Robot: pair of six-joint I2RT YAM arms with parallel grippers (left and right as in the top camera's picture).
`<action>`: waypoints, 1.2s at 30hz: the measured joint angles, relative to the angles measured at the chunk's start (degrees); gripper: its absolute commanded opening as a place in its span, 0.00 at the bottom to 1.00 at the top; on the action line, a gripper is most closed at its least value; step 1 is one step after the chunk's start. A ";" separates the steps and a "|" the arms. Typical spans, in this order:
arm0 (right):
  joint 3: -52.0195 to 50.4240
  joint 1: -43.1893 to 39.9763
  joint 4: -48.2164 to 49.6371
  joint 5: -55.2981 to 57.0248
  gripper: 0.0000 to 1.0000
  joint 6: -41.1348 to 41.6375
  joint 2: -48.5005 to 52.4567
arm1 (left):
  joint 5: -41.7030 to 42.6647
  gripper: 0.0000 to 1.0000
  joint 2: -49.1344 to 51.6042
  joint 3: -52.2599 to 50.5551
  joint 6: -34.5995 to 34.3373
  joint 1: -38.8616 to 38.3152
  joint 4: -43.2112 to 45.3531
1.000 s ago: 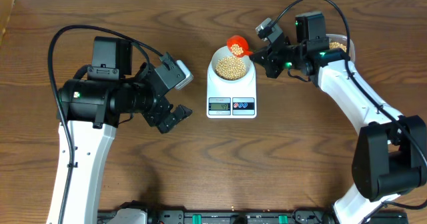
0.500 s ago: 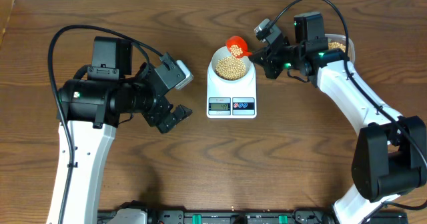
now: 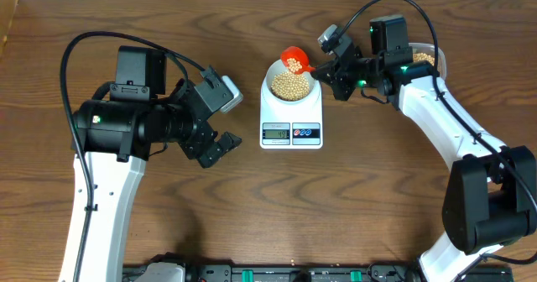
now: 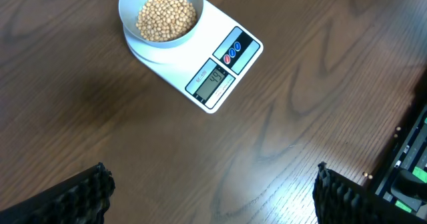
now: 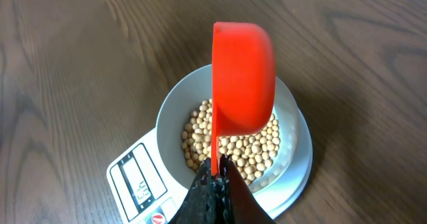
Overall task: Scoop item into bowl and weigh 50g on scale
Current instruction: 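Tilt the scoop over the bowl and pour a small amount in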
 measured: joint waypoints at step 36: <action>0.00 0.00 0.44 0.15 0.01 1.55 0.00 | 0.00 0.98 0.00 -0.02 0.00 0.00 0.00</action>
